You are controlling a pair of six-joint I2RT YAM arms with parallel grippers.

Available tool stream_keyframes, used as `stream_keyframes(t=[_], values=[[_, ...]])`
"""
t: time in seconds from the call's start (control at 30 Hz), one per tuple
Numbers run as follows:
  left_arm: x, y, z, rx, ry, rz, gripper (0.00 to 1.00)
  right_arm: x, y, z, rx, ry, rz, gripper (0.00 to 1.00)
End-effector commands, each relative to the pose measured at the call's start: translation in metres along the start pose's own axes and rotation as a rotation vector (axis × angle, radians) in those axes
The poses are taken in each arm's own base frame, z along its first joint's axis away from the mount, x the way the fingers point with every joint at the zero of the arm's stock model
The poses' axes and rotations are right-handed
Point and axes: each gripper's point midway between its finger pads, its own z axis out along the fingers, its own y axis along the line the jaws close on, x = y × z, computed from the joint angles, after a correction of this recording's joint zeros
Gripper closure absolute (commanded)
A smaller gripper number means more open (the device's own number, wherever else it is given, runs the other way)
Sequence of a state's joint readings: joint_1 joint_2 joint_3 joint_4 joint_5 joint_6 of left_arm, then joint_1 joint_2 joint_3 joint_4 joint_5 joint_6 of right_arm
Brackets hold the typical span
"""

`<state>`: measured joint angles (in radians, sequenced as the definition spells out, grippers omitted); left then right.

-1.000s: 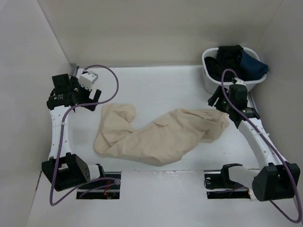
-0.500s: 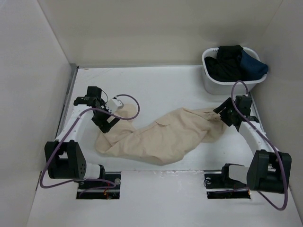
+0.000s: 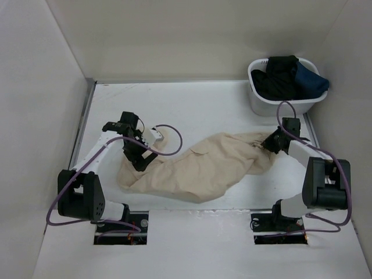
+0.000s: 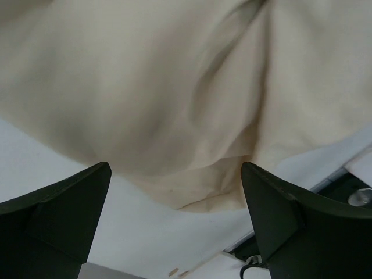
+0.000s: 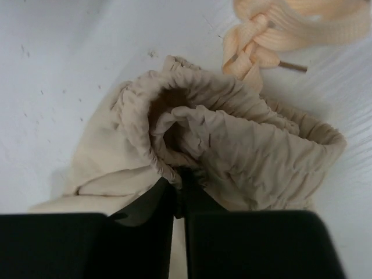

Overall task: Fold and stack the trousers
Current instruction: Flatten the trousers out

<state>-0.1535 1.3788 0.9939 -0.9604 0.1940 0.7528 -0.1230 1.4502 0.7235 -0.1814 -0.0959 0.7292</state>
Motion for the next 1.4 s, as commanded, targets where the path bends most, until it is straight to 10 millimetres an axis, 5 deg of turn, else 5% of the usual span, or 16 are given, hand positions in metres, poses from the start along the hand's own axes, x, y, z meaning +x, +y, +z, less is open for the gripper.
stream_keyframes(t=[0.0, 0.1, 0.3, 0.53, 0.57, 0.63, 0.67, 0.77, 0.83, 0.9, 0.97, 1.1, 1.23, 1.3, 1.37], values=[[-0.015, -0.043, -0.002, 0.170, -0.053, 0.009, 0.00, -0.031, 0.031, -0.008, -0.080, -0.089, -0.023, 1.00], [-0.007, -0.070, -0.002, 0.270, -0.019, 0.037, 0.00, -0.053, 0.060, -0.041, -0.144, -0.152, -0.062, 1.00], [0.020, -0.096, 0.025, 0.332, 0.146, 0.080, 0.00, -0.088, 0.112, -0.149, -0.276, -0.276, -0.195, 1.00], [0.032, -0.084, 0.062, 0.278, 0.228, 0.016, 0.00, -0.084, 0.125, -0.202, -0.390, -0.273, -0.220, 1.00], [0.030, -0.084, 0.066, 0.275, 0.221, 0.020, 0.08, -0.084, 0.126, -0.204, -0.398, -0.276, -0.220, 1.00], [0.030, -0.084, 0.071, 0.282, 0.232, 0.007, 0.51, -0.089, 0.131, -0.211, -0.411, -0.292, -0.220, 1.00], [0.027, -0.081, 0.073, 0.277, 0.227, -0.013, 0.89, -0.092, 0.134, -0.216, -0.422, -0.306, -0.217, 1.00], [0.008, -0.056, 0.069, 0.184, 0.120, -0.067, 0.93, -0.100, 0.153, -0.233, -0.488, -0.335, -0.223, 1.00], [-0.010, -0.010, 0.049, 0.037, 0.030, -0.101, 0.98, -0.106, 0.171, -0.238, -0.543, -0.336, -0.235, 1.00], [-0.033, 0.063, 0.009, -0.170, -0.117, -0.185, 0.99, -0.116, 0.207, -0.246, -0.637, -0.334, -0.258, 1.00], [-0.050, 0.142, -0.055, -0.366, -0.253, -0.284, 1.00, -0.136, 0.253, -0.265, -0.759, -0.374, -0.303, 1.00], [-0.065, 0.238, -0.169, -0.646, -0.419, -0.347, 1.00, -0.183, 0.323, -0.320, -0.976, -0.479, -0.322, 1.00], [-0.069, 0.275, -0.250, -0.862, -0.507, -0.333, 0.98, -0.194, 0.340, -0.367, -1.137, -0.503, -0.340, 1.00], [-0.065, 0.273, -0.258, -0.885, -0.485, -0.300, 0.97, -0.187, 0.325, -0.365, -1.143, -0.473, -0.331, 1.00], [-0.056, 0.260, -0.240, -0.854, -0.429, -0.263, 0.95, -0.177, 0.300, -0.342, -1.100, -0.428, -0.299, 1.00]])
